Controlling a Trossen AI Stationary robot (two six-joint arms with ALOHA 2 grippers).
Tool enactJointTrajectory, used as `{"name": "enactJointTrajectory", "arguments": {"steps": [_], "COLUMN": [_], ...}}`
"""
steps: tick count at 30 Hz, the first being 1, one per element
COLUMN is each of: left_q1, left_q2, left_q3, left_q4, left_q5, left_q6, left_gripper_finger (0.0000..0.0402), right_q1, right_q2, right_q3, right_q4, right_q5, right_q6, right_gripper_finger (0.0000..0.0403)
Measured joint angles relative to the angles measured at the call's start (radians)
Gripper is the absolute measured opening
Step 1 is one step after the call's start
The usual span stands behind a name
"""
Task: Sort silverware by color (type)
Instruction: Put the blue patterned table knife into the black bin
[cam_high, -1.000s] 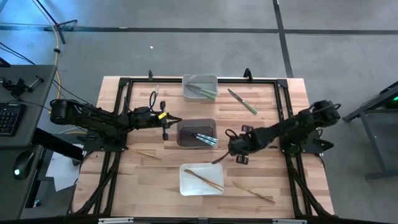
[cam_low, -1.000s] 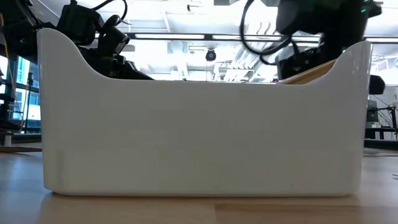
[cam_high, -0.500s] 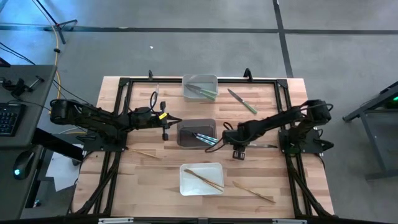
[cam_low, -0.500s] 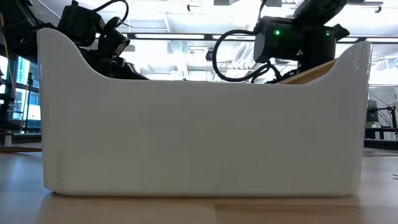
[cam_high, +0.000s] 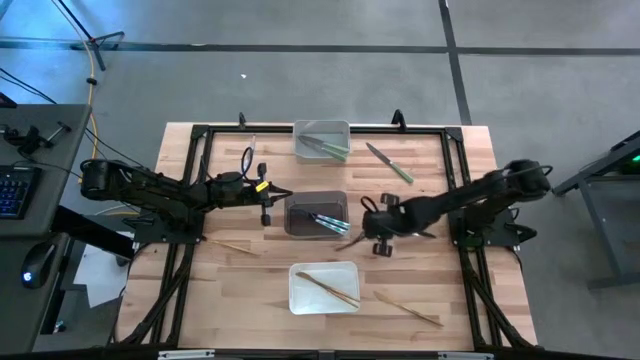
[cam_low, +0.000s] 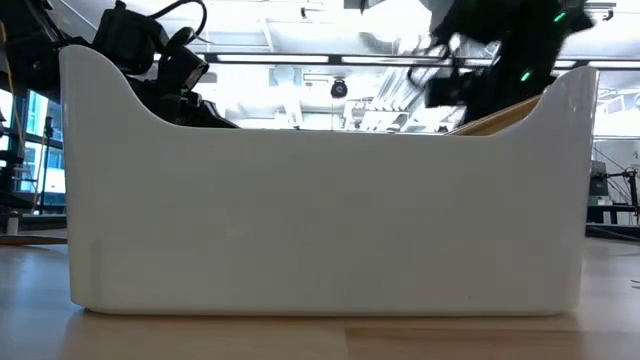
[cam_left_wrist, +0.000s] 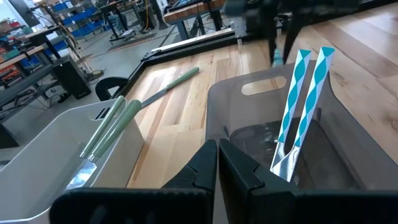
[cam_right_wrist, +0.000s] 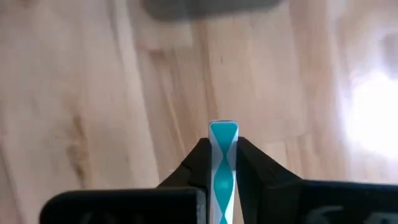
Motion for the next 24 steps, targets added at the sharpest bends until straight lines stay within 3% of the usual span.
{"name": "enactJointTrajectory", "arguments": {"steps": [9, 16, 20, 24], "left_q1": [0.0, 0.0, 0.0, -0.002], "left_q2": [0.0, 0.0, 0.0, 0.0], "left_q3": [0.0, 0.0, 0.0, 0.0], "left_q4": [0.0, 0.001, 0.002, 0.016], "left_q5": [-0.004, -0.027, -0.019, 0.028], "left_q6": [-0.007, -0.007, -0.011, -0.051], "left_gripper_finger": [0.0007, 0.0007, 0.0007, 0.0009], "right_q1": [0.197, 0.309, 0.319, 0.299], "right_q2": [-0.191, -0.206, -0.189, -0.182], "right_q3": [0.0, 0.0, 0.0, 0.001], "right_q4": [0.077, 0.286, 0.447, 0.604], "right_q5": [0.47, 0.869, 0.897, 0.787], "right_q6": [0.009, -0.081, -0.21, -0.395], "right_gripper_finger": [0.0012, 0.0011, 0.001, 0.001]}}
